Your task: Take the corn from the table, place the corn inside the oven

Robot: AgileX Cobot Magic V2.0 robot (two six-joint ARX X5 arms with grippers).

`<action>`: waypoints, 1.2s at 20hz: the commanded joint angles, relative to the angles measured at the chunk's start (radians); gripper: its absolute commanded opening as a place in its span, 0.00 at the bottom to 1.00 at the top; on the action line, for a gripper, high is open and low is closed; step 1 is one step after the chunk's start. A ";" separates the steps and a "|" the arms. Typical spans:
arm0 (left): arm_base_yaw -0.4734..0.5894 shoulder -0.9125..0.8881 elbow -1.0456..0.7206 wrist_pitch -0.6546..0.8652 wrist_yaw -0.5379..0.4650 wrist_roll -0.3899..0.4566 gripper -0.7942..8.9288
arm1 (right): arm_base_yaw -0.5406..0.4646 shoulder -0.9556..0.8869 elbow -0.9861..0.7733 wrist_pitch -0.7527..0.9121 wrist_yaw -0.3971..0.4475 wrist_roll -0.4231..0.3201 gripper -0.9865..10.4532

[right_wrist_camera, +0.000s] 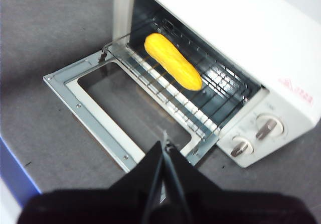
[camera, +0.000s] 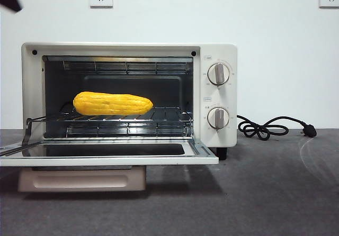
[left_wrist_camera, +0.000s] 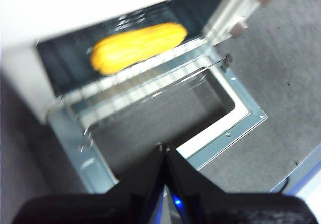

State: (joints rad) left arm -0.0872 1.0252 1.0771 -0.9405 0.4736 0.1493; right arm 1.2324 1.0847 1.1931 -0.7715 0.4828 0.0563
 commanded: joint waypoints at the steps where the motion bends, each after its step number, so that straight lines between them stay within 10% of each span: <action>1: 0.090 -0.005 -0.066 0.007 0.058 0.004 0.07 | -0.039 0.001 0.001 -0.016 -0.069 0.019 0.08; 12: 0.317 0.006 -0.391 0.166 0.162 -0.037 0.07 | -0.278 0.012 0.001 -0.044 -0.507 -0.008 0.08; 24: 0.330 0.339 -0.407 0.329 0.151 -0.105 0.07 | -0.344 0.012 0.001 -0.044 -0.562 -0.035 0.08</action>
State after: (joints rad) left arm 0.2405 1.3560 0.6750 -0.6178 0.6209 0.0509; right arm 0.8886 1.0946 1.1931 -0.8215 -0.0769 0.0292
